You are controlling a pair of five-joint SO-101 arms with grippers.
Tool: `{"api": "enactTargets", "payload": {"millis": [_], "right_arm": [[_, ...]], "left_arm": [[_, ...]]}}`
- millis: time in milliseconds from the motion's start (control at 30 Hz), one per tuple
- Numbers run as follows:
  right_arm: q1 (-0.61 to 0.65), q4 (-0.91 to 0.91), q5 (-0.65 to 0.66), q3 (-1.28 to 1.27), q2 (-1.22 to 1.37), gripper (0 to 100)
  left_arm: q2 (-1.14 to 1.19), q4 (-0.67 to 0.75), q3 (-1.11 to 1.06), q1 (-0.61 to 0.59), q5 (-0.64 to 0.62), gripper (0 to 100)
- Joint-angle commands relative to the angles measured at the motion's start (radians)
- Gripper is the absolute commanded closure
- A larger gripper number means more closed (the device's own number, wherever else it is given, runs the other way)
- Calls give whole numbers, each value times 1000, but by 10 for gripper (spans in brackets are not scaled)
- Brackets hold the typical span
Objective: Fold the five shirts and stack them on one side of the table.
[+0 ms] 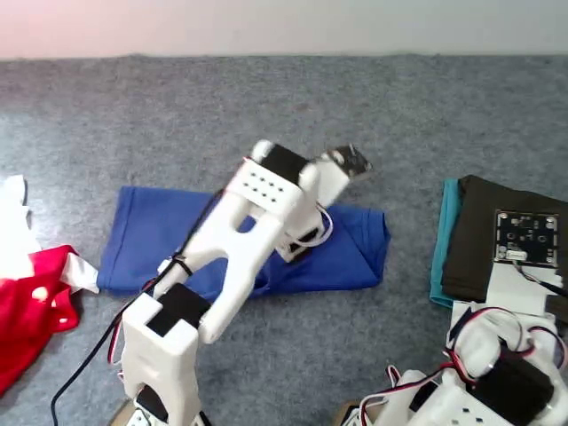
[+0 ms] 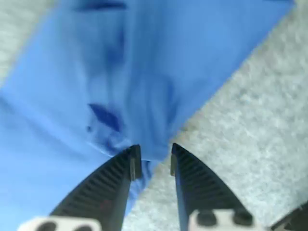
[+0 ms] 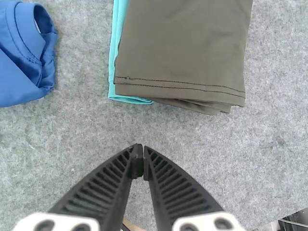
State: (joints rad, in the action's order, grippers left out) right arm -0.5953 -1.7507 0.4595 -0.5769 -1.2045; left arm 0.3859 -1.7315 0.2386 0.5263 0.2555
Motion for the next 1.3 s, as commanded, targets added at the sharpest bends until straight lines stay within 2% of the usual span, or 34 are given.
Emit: {"api": "enactTargets", "payload": {"millis": [0, 233, 533, 700, 1167, 1267], "right_arm": [[-8, -24, 9, 29, 5, 989], [-8, -28, 9, 29, 5, 989], [-8, -28, 8, 29, 4, 989], [-8, -31, 8, 29, -1, 989], [-8, -31, 3, 29, -2, 989], [-8, -31, 5, 28, -2, 989]], "left_arm": [[-49, 51, -70, -15, -6, 889], [-48, 233, -283, -138, -2, 888], [-51, 247, -325, -147, -5, 888], [-60, 216, -305, -147, -6, 889], [-60, 77, -39, -153, -8, 892], [-60, 41, -5, -155, -51, 892]]}}
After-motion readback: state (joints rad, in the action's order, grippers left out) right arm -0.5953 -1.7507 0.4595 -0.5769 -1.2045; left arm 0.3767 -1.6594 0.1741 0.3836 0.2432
